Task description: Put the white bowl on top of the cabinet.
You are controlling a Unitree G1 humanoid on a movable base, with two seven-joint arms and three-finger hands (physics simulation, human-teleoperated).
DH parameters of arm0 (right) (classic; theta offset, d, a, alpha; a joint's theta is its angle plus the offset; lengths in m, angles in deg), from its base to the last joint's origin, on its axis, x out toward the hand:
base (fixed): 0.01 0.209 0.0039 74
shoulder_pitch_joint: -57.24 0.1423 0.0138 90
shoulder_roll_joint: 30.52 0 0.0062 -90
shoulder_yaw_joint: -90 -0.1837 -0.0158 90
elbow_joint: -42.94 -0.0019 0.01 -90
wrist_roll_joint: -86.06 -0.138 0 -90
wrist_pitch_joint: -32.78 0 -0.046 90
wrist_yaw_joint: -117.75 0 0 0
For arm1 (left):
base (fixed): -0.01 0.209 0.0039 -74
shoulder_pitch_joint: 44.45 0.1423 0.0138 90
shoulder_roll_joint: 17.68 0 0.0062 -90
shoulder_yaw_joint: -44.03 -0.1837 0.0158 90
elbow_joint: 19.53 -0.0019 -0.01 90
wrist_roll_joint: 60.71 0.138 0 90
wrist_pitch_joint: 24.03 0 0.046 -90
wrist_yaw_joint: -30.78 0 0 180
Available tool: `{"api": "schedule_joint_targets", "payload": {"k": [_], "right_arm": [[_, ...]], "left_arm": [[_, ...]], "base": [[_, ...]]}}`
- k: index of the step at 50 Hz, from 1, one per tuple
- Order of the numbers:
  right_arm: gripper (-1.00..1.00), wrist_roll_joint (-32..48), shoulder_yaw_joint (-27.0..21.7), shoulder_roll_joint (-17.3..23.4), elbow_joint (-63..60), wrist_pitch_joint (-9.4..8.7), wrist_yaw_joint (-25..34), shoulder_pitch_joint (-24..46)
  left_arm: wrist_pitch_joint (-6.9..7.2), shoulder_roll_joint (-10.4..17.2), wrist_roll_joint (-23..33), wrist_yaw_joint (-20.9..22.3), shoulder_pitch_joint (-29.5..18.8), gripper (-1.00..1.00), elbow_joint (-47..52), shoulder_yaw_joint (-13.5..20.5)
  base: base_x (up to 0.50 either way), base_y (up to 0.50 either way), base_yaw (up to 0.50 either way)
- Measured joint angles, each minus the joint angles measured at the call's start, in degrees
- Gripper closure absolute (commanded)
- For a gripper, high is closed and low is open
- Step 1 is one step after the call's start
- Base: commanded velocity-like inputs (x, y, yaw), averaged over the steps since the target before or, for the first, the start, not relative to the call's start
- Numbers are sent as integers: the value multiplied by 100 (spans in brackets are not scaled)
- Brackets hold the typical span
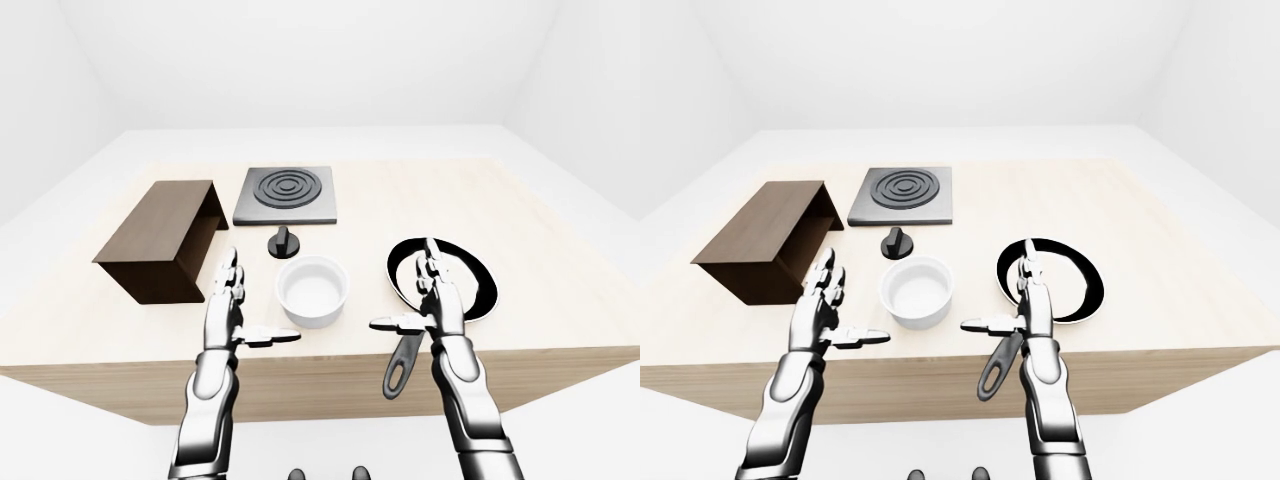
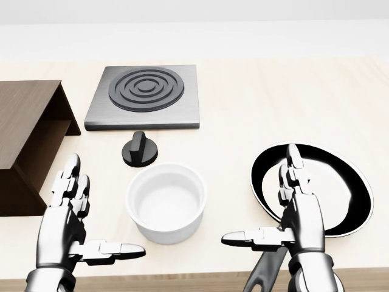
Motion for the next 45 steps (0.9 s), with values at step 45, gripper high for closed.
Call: {"api": "schedule_joint_targets", "payload": {"k": [45], "right_arm": [[-100,-25,-74,55,-240,-418,125,-39]], "left_arm": [[333,25,445,-145,-134,-100,264,-72]], "base": [[0,18,0]]}}
